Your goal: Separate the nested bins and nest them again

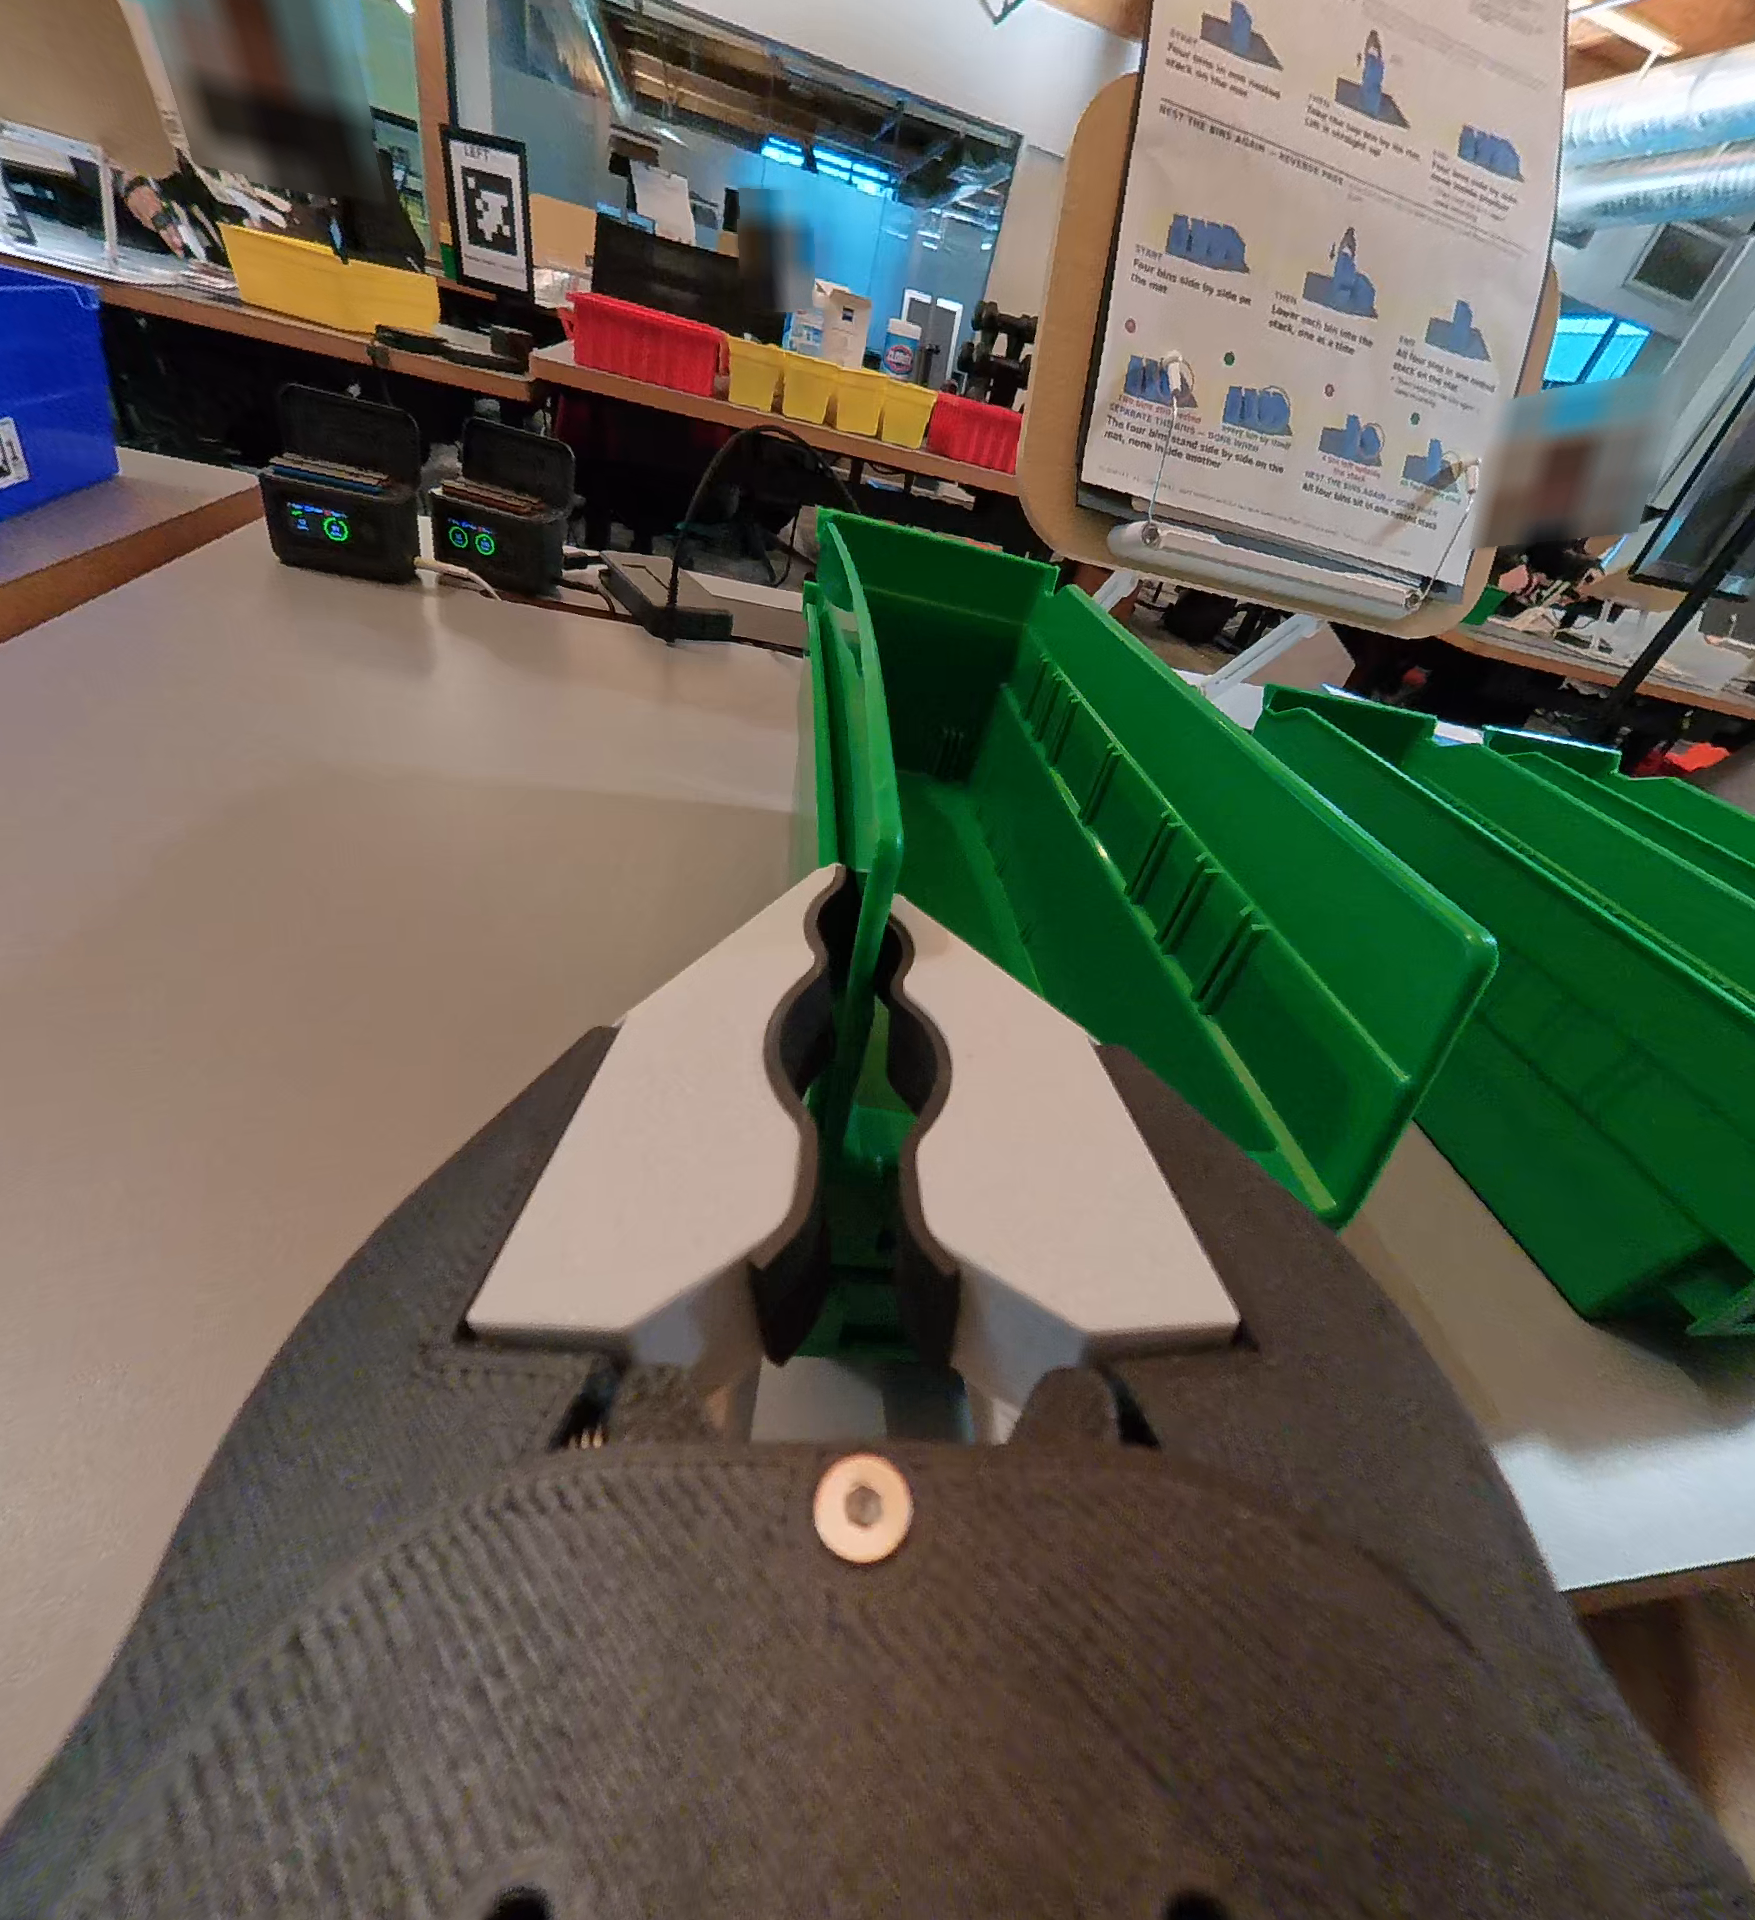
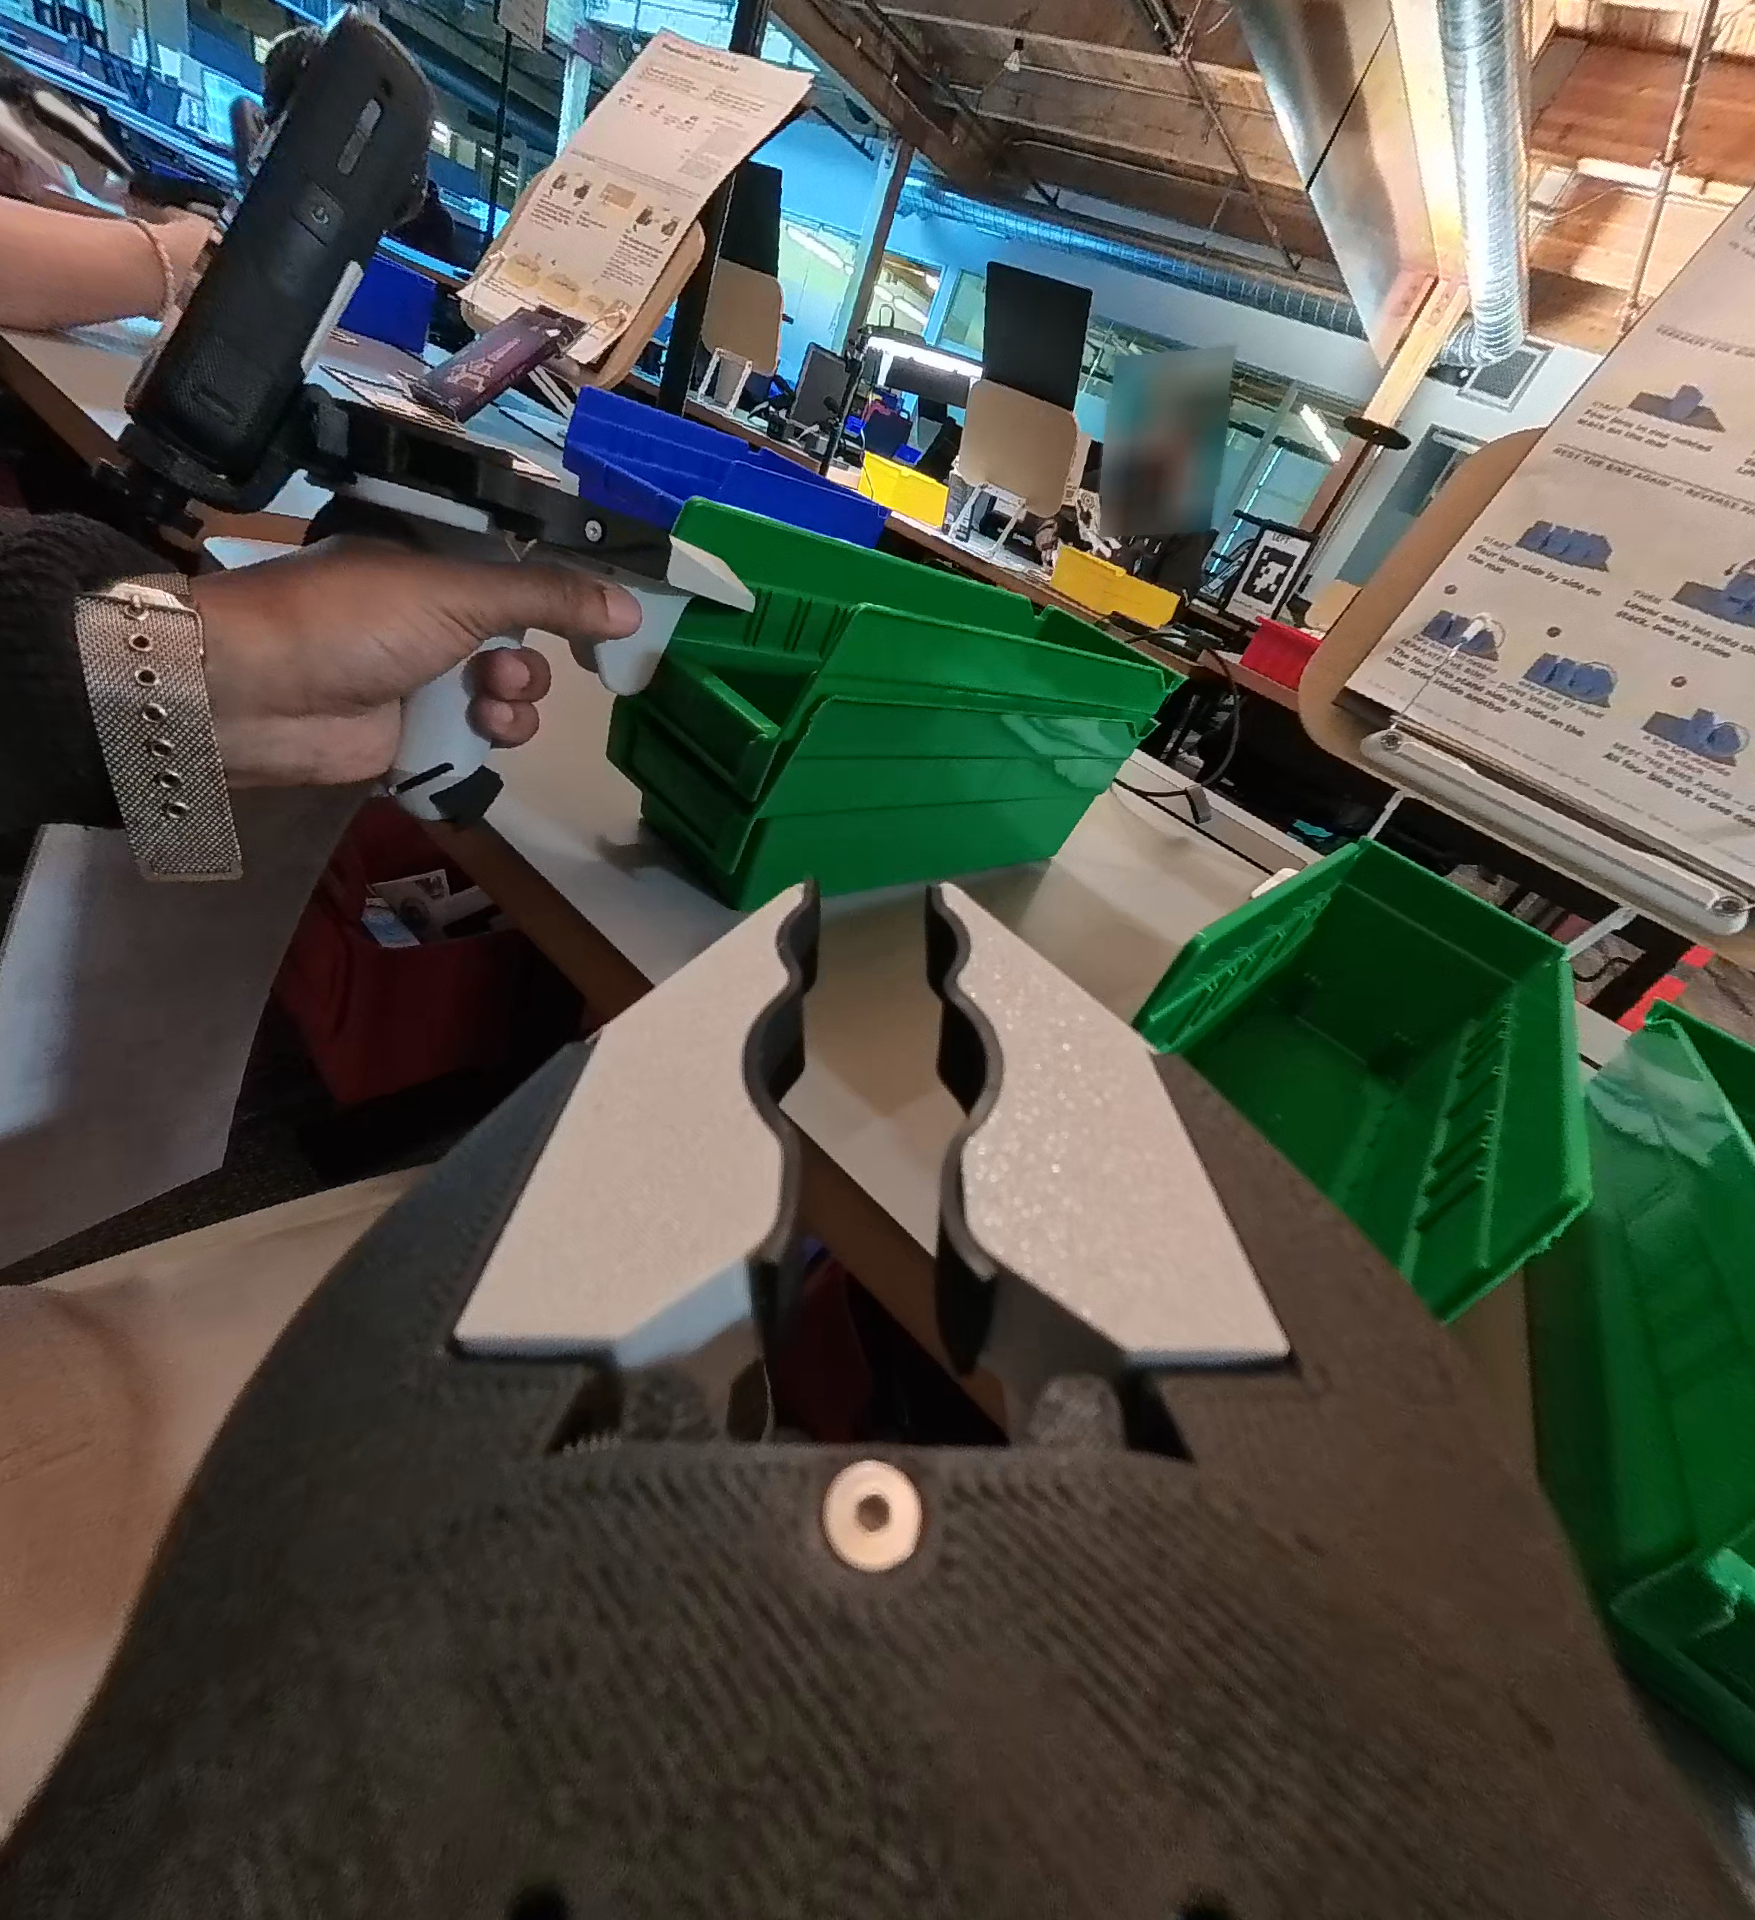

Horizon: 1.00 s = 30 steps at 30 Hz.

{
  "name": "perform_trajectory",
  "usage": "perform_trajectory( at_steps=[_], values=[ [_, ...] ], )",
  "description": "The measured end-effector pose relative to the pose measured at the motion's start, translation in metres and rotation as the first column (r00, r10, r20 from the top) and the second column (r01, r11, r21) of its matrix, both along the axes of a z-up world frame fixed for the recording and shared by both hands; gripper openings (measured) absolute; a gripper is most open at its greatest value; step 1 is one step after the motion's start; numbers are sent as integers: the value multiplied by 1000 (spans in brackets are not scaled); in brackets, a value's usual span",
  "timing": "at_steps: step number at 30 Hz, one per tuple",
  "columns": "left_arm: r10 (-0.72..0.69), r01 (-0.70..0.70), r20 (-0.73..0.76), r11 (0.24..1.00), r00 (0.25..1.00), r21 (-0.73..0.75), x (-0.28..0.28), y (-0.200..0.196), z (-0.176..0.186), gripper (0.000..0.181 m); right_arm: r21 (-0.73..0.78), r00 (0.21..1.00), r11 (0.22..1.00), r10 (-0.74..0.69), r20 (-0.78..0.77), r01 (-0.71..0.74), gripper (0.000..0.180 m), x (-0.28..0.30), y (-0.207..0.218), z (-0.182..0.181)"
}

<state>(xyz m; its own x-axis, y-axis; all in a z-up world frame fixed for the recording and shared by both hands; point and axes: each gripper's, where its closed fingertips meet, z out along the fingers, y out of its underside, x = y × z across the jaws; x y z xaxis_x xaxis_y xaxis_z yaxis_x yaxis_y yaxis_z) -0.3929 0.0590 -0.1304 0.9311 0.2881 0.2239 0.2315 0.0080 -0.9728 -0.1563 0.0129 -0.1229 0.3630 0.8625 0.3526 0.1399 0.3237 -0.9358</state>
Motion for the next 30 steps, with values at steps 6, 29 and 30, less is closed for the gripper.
perform_trajectory(
  at_steps=[6,29,30],
  values=[
    [8,-8,-17,1000,1000,-8,-1,-1,0,0,-6,1000,1000,0,6,0,19,0,1,-2],
    [219,-220,-30,975,975,-26,-77,-37,0,0,-57,1000,998,4,12,-3,21,-2,7,-5],
    [219,-219,-33,975,975,-27,-77,-39,0,0,-62,1000,998,9,12,-8,21,-4,7,-5]
  ],
)
